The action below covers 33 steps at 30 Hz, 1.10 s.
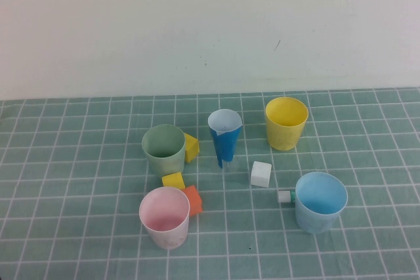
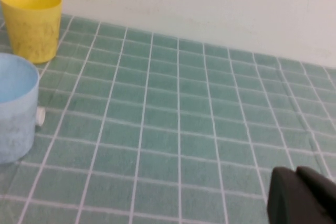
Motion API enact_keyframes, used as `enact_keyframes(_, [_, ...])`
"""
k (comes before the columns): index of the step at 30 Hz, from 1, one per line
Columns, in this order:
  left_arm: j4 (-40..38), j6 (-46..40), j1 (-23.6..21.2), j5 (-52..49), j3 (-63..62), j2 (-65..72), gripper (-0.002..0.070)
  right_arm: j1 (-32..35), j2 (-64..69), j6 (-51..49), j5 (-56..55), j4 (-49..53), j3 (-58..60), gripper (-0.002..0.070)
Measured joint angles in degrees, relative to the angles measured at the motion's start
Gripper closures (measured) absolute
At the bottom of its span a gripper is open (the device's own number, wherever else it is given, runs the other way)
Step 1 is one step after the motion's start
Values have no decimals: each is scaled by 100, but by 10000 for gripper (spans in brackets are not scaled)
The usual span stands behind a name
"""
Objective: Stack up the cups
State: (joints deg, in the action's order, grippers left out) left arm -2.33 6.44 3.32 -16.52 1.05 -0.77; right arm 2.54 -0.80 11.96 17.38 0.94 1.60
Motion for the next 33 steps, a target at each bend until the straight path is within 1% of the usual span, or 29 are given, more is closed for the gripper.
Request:
enact_keyframes(3, [23, 0, 0, 486, 11, 0, 677, 0, 0, 0, -748, 0, 10, 678])
enact_keyframes(6, [36, 0, 0, 1505, 11, 0, 677, 0, 0, 0, -1933, 0, 10, 678])
enact_keyframes(9, [36, 0, 0, 2761, 11, 0, 677, 0, 0, 0, -3195, 0, 10, 678])
enact_keyframes(11, [36, 0, 0, 3575, 11, 0, 677, 0, 0, -11, -3850, 0, 10, 678])
enact_keyframes(14, [36, 0, 0, 4626, 11, 0, 677, 0, 0, -81, -4480, 0, 10, 678])
enact_keyframes(16, [36, -11, 0, 5101, 11, 0, 677, 0, 0, -173, -4769, 0, 10, 678])
enact_keyframes(20, [7, -11, 0, 5649, 11, 0, 677, 0, 0, -478, -5110, -186, 10, 678])
enact_keyframes(22, [-13, -11, 0, 5667, 11, 0, 677, 0, 0, -478, -5110, -309, 10, 679])
enact_keyframes(24, [-50, -41, 0, 5255, -56, -9, 677, 0, 0, -394, -5110, -414, 10, 679])
enact_keyframes(27, [-270, -418, 0, 3335, -758, 6, 677, 0, 0, -112, -4614, -462, -125, 678])
enact_keyframes(29, [-341, -856, 0, 2169, -1360, 175, 677, 0, 0, 239, -3613, -471, -510, 679])
enact_keyframes(30, [-341, -1035, 0, 1769, -1624, 329, 677, 0, 0, 412, -3005, -471, -710, 679])
enact_keyframes(32, [-256, -1229, 0, 1363, -2021, 675, 677, 0, 0, 845, -1837, -474, -1219, 678])
enact_keyframes(33, [-230, -1286, 0, 1241, -2173, 850, 677, 0, 35, 997, -1447, -474, -1402, 678])
